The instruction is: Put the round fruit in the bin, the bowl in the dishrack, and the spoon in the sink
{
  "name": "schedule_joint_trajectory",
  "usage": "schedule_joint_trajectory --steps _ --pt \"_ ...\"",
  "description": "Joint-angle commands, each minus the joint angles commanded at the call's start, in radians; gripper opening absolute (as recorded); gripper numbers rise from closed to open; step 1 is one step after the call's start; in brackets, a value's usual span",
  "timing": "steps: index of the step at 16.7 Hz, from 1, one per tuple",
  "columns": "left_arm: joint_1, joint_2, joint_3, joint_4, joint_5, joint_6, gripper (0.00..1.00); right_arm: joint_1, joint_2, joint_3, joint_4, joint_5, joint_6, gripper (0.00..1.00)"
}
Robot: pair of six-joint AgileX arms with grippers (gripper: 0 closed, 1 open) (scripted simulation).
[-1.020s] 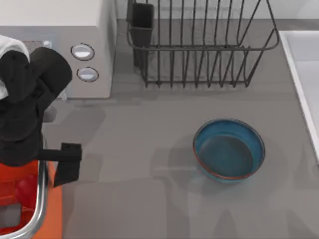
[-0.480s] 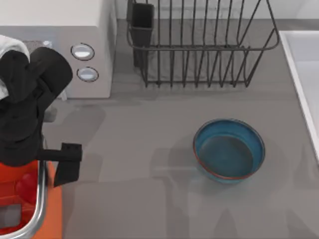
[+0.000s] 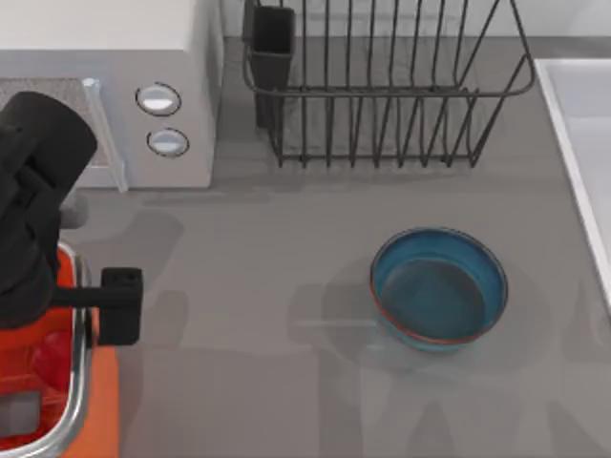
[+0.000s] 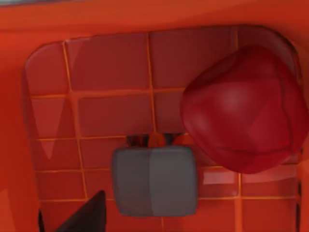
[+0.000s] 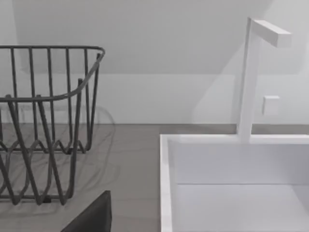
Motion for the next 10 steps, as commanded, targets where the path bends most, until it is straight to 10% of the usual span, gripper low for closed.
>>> schedule_joint_trajectory --steps 10 --pt "0.185 -0.716 -0.514 0.575 0.093 0.226 1.0 0.0 0.0 0.0 0.0 0.0 0.0 1.0"
